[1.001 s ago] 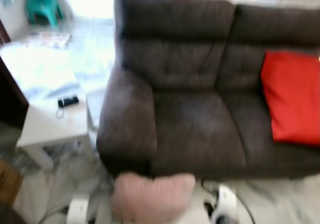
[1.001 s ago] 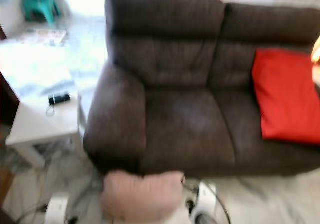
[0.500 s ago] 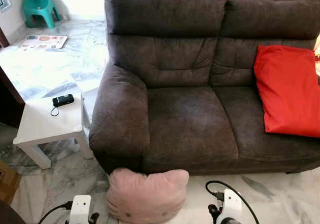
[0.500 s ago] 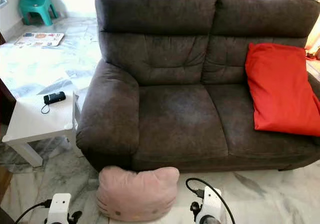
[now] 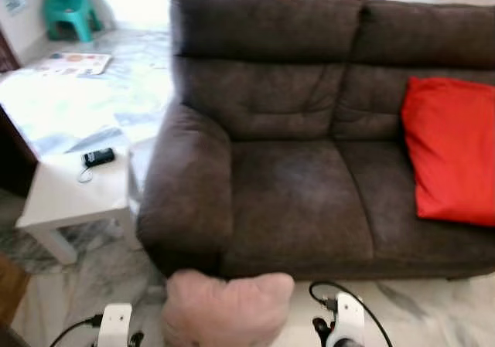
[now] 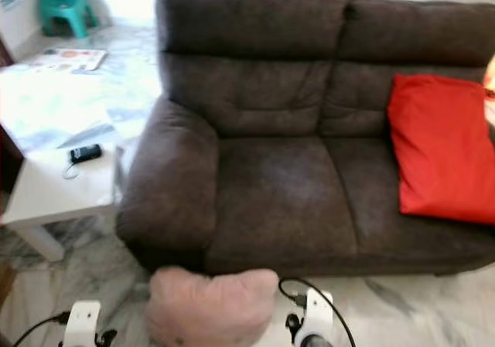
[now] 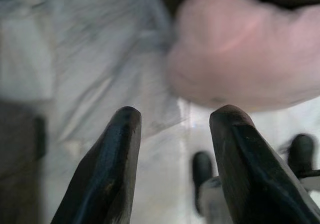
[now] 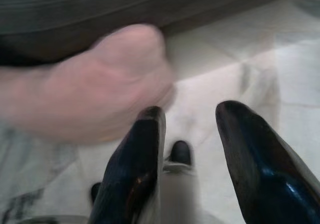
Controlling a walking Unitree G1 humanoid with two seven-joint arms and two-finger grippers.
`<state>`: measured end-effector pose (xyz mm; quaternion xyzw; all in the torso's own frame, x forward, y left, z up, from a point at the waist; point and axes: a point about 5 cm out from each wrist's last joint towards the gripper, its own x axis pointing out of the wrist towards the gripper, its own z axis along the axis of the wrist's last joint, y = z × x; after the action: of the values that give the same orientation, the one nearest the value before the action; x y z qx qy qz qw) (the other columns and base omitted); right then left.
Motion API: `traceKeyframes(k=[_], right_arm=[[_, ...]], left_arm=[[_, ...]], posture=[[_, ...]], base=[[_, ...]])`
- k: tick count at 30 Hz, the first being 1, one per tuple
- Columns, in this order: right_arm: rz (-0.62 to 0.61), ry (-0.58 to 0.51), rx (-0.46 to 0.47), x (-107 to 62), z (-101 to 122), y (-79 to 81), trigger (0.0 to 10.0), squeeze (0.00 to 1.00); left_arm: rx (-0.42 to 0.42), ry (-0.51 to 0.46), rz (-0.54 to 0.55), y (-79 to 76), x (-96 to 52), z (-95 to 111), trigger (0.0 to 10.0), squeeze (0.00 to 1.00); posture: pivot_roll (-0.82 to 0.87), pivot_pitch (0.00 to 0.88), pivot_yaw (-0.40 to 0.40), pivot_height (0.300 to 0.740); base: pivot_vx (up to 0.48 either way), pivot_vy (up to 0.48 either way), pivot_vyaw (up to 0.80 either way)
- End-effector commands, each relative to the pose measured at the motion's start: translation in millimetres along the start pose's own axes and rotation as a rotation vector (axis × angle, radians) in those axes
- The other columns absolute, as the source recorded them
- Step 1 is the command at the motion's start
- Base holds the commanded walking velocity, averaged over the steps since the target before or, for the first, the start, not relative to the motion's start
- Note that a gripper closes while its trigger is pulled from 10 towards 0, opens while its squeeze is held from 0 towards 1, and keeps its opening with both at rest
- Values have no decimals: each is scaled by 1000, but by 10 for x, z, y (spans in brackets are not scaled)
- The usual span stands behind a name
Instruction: Move the pillow to the sofa from floor
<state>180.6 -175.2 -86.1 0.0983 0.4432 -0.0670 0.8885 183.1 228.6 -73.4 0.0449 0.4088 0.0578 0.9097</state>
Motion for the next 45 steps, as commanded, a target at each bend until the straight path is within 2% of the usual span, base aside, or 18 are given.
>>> traceKeyframes(k=[1,9,19,45], right_arm=[[-1,-13,-6,6,35,4,10000,0],[6,-12,-11,8,34,27,10000,0],[12,-9,-25,6,19,39,10000,0],[32,-27,-51,7,35,76,10000,0]], left_arm=[[5,7,2,23,-12,-34,10000,0],[14,17,9,84,-24,-62,10000,0],[-13,15,24,49,-24,-71,10000,0],[-23,-6,36,51,-15,-27,10000,0]], posture=[[129,0,-65,740],[131,0,-64,740],[131,0,-70,740],[130,0,-74,740]], base=[[311,0,0],[217,0,0],[0,0,0],[0,0,0]])
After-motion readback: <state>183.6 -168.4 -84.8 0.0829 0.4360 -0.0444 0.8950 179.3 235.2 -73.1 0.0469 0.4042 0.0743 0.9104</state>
